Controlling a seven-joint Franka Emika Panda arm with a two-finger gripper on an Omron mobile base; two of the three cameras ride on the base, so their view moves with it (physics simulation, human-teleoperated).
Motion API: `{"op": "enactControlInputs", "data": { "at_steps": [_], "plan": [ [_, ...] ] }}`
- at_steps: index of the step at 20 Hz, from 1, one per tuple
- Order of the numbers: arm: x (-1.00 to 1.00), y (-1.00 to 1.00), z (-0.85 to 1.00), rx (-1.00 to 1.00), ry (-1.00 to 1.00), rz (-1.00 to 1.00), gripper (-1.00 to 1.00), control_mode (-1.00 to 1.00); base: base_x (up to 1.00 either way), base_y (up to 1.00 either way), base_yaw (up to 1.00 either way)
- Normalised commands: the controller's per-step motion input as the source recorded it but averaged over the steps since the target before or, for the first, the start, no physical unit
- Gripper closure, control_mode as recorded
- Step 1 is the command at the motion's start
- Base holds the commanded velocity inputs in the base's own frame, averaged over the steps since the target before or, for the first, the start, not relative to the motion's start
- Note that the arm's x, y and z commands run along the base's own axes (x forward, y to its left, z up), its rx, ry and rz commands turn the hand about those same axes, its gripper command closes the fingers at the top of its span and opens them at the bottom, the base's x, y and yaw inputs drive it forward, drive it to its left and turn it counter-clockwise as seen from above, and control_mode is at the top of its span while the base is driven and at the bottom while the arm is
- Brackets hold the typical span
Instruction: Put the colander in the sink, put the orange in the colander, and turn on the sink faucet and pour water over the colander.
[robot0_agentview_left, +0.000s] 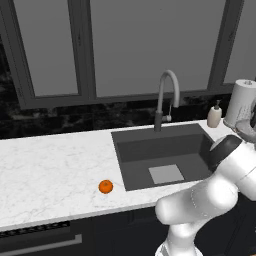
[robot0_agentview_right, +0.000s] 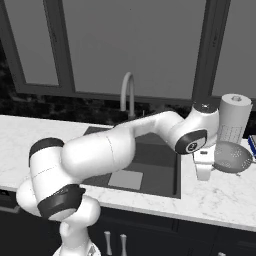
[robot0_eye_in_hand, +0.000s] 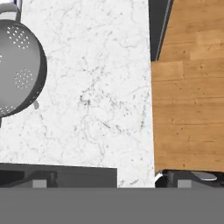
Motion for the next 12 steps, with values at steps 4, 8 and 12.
{"op": "enactControlInputs", "data": {
  "at_steps": [4,8,12],
  "plan": [
    [0.11,-0.29,-0.16,0.08,0.0,0.0,-1.0,-1.0,0.0,0.0,0.0],
    [0.37,-0.16,-0.19,0.03,0.0,0.0,-1.0,-1.0,0.0,0.0,0.0],
    [0.51,0.0,-0.25,0.0,0.0,0.0,-1.0,-1.0,0.0,0.0,0.0]
  ]
}}
